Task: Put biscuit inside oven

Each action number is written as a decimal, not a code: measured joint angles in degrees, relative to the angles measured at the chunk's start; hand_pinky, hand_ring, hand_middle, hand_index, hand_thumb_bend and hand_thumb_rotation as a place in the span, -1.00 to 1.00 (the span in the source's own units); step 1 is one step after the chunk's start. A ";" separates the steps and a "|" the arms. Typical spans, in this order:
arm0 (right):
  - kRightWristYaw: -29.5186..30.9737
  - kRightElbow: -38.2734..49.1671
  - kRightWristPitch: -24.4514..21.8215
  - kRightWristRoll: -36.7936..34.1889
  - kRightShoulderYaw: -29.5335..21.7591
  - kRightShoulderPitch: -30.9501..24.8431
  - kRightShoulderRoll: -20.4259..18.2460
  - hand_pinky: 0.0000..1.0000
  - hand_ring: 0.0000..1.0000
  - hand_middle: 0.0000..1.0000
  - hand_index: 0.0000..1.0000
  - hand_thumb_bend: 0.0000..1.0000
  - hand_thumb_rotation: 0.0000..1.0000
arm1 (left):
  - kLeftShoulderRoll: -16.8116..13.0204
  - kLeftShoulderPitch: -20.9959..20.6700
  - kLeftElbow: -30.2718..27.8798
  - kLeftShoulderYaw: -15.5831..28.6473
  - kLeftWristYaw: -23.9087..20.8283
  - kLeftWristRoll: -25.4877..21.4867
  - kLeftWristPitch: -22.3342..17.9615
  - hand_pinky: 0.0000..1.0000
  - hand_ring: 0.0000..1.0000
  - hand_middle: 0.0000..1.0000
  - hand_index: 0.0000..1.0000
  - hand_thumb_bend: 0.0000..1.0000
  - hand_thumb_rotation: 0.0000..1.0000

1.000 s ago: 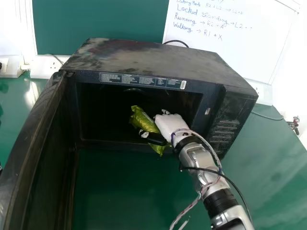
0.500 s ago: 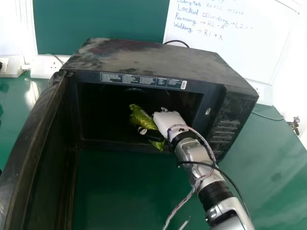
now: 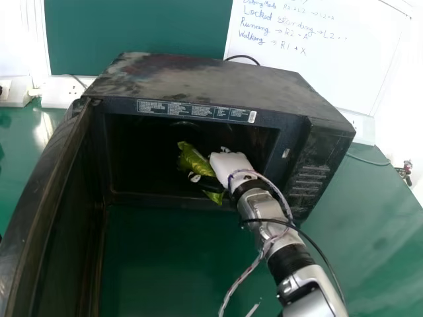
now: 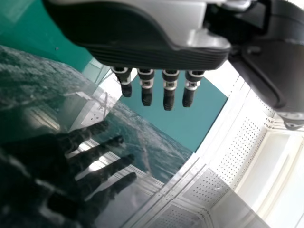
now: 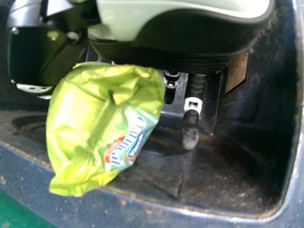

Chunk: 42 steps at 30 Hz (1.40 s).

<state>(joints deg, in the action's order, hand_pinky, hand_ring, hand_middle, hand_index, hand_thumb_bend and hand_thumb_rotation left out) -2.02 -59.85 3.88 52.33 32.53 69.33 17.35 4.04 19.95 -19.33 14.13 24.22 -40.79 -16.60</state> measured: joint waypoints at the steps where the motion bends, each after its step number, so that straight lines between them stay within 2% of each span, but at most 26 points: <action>1: -0.38 -0.29 0.07 0.03 0.28 0.12 -0.03 -0.59 -0.39 -0.17 0.07 0.05 -0.99 | 0.00 0.04 -0.07 0.00 0.00 0.02 0.00 0.85 1.00 1.00 1.00 0.69 0.62; 4: -0.59 -1.23 0.11 0.03 0.79 0.74 -0.38 -0.61 -0.42 -0.18 0.07 0.05 -0.99 | 0.00 0.07 -0.21 0.00 0.01 -0.03 0.00 0.86 1.00 1.00 1.00 0.68 0.62; 13: -1.50 -4.22 1.29 -0.05 1.46 2.32 -1.14 -0.51 -0.32 -0.17 0.06 0.05 -0.99 | 0.09 0.64 -0.52 -0.01 -0.01 -0.29 0.00 0.85 1.00 1.00 1.00 0.69 0.61; 18: -1.59 -5.98 1.78 -0.63 1.47 3.23 -1.67 -0.40 -0.21 -0.13 0.06 0.05 -0.99 | 0.20 0.89 -0.82 -0.09 -0.06 -0.28 0.00 0.81 1.00 1.00 1.00 0.70 0.61; 23: -2.78 -7.44 1.96 -0.53 2.18 3.84 -2.17 -0.46 -0.27 -0.17 0.06 0.05 -0.99 | 0.30 1.39 -0.98 -0.50 -0.15 -0.29 0.04 0.83 1.00 1.00 1.00 0.70 0.60; 35: -2.78 -10.88 1.75 -1.58 2.40 6.02 -3.54 -0.37 -0.15 -0.11 0.06 0.05 -0.99 | 0.21 1.69 -1.11 -1.17 -0.15 -0.41 0.11 0.84 1.00 1.00 1.00 0.70 0.60; 42: -3.71 -11.68 1.70 -1.14 3.54 6.24 -4.08 -0.38 -0.17 -0.10 0.06 0.05 -0.99 | 0.02 1.81 -1.11 -1.16 -0.15 -0.43 0.11 0.85 1.00 1.00 1.00 0.70 0.59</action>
<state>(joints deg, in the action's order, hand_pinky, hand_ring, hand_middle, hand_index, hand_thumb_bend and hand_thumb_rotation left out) -5.73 -71.53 5.58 51.18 36.07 75.56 13.27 4.06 21.76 -20.44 12.97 24.08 -41.22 -16.49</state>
